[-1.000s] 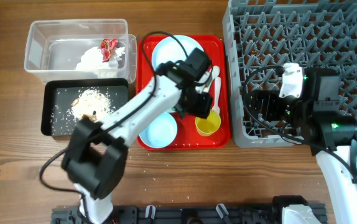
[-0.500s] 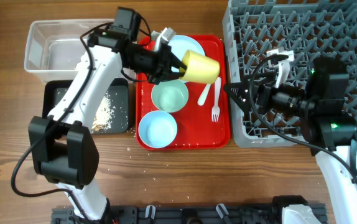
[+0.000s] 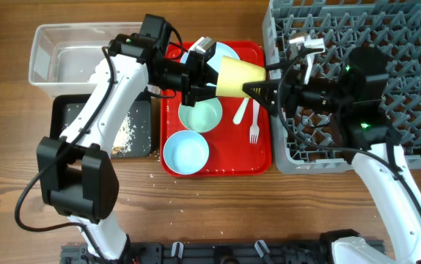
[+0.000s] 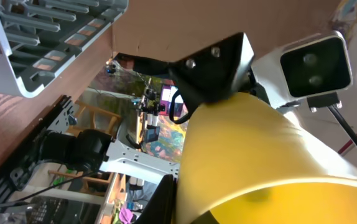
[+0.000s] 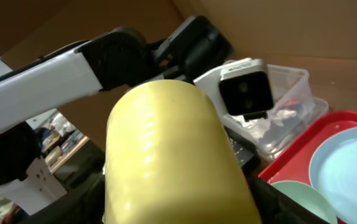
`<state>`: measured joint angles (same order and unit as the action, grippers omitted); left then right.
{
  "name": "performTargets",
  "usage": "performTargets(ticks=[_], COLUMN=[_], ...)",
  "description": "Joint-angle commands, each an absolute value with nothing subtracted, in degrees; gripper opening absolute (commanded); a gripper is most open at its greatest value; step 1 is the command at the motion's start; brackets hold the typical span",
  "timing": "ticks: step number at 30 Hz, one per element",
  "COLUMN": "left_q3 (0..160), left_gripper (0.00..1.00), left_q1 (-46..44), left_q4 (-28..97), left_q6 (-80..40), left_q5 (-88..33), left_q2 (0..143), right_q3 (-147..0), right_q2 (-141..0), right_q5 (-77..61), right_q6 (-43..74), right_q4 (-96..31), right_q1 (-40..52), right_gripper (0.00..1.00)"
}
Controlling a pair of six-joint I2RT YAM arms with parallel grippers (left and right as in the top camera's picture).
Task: Sort waste into correct bins and load items into the dishwasher rack
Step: 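Hand the yellow cup from the left gripper to the right gripper, then place the yellow cup in the dish rack with the right gripper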
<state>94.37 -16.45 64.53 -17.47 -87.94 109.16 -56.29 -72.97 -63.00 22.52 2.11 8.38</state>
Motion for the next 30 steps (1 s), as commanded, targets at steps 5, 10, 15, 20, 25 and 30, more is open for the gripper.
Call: performTargets(ticks=[5,10,15,20,25,30], left_q3=[95.0,95.0,95.0,95.0,94.8,94.8], left_gripper=[0.29,0.35,0.37,0.4,0.48,0.53], left_q1=[-17.1,-17.1,-17.1,-17.1,-20.8,-24.0], left_q4=[64.6,64.6,63.4,61.8,61.9,60.4], left_q6=[-17.0,-17.0,-16.9,-17.0,-17.4,-17.4], left_q5=[-90.4,-90.4,-89.9,-66.5,-14.6,-5.0], left_q2=[107.5,107.5,107.5,107.5,108.1,109.5], right_q3=[-56.7,-56.7,-56.7,-58.7,-66.2,-66.8], right_q2=[-74.0,-72.4,-64.2,-56.0,-58.1,-71.9], right_q5=[-63.1,-63.2,-62.6,-39.7,-14.5,-9.4], right_q6=[22.7,22.8,18.7,18.1,16.6,15.0], right_q4=[2.5,1.1,-15.3,-42.5,-64.2,-66.8], right_q1=[9.8,7.1,-5.3,-11.1,-11.1,-7.2], right_gripper=[0.54,0.47,0.47,0.47,0.49,0.49])
